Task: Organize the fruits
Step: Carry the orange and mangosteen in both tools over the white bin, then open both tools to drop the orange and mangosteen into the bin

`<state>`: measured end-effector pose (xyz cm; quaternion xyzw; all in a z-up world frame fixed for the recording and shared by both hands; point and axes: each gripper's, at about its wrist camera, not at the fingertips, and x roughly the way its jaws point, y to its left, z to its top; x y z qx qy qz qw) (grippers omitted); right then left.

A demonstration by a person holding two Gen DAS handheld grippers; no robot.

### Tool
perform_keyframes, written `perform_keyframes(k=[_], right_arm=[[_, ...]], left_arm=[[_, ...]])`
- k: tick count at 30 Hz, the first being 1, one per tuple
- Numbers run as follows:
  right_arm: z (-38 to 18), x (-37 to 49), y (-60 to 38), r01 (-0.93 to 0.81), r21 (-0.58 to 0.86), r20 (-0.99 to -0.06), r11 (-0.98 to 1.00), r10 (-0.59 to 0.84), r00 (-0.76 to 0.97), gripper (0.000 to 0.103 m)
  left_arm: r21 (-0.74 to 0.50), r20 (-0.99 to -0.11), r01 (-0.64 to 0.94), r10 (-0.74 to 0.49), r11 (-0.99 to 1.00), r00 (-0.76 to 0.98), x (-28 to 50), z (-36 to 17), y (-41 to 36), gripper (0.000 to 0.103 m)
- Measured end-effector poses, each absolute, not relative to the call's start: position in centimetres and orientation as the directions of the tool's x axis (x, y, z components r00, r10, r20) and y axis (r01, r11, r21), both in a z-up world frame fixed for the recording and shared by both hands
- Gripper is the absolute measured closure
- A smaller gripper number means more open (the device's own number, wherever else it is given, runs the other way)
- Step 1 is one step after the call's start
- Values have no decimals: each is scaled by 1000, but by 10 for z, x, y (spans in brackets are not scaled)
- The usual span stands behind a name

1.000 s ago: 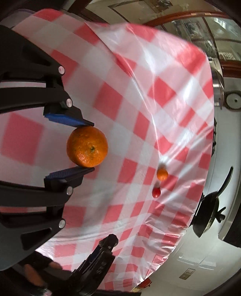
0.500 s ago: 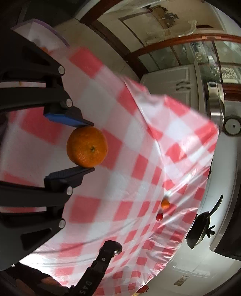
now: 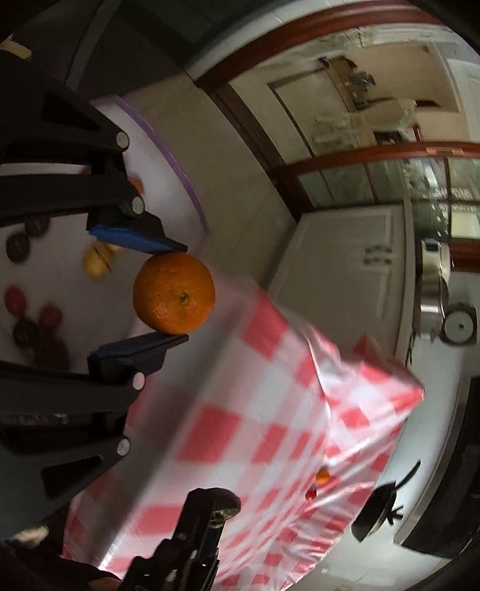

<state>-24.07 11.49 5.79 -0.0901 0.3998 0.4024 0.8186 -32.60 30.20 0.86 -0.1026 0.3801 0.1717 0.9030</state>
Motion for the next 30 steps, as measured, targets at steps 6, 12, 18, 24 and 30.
perform_keyframes(k=[6,12,18,24,30], right_arm=[[24,-288,167,-853,135,-790,504,574,214,60],[-23,-329,200,-921,144,-862,362,502,63,60],[-69,-334,220,-916,174,-917,362,399,-16,60],[-106,-342,236,-934,138,-955,331,295,-37,60],[-111,-347,236,-938,131,-958,320,285,-37,59]], left_arm=[[-21,-781,-449,266,893,565,-362,-31,335,62],[16,-851,-460,254,888,460,-380,-74,347,61],[29,-901,-474,228,880,368,-386,-108,355,61],[59,-919,-489,239,870,314,-389,-127,357,61],[74,-925,-496,245,865,290,-389,-135,361,60]])
